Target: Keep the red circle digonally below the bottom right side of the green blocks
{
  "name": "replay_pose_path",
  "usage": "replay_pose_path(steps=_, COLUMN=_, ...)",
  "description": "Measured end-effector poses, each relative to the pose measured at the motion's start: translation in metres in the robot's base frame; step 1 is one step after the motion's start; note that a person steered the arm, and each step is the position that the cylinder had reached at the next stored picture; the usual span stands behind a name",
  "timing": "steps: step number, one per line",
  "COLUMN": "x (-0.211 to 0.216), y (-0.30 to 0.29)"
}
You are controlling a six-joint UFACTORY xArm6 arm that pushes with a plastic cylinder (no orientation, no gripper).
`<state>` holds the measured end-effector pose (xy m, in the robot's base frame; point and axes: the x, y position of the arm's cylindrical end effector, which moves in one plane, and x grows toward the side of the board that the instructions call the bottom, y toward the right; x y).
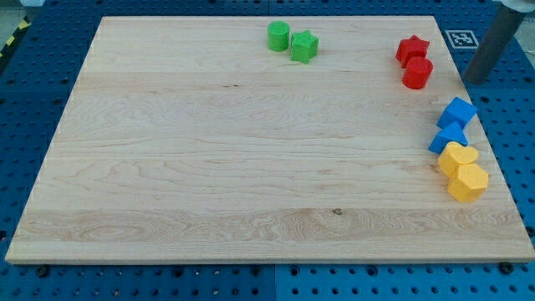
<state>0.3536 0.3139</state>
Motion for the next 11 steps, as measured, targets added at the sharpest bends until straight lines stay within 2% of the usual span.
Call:
replay_pose_path(steps=3, x=0.008, y=-0.01)
replay_pose_path(steps=7, x=-0.028, y=-0.112)
replay_pose_path(steps=9, x=-0.03, y=-0.168)
replay_pose_path(steps=10, x=-0.032, y=-0.176)
replay_pose_path(steps=11, x=-0.03, y=-0.124)
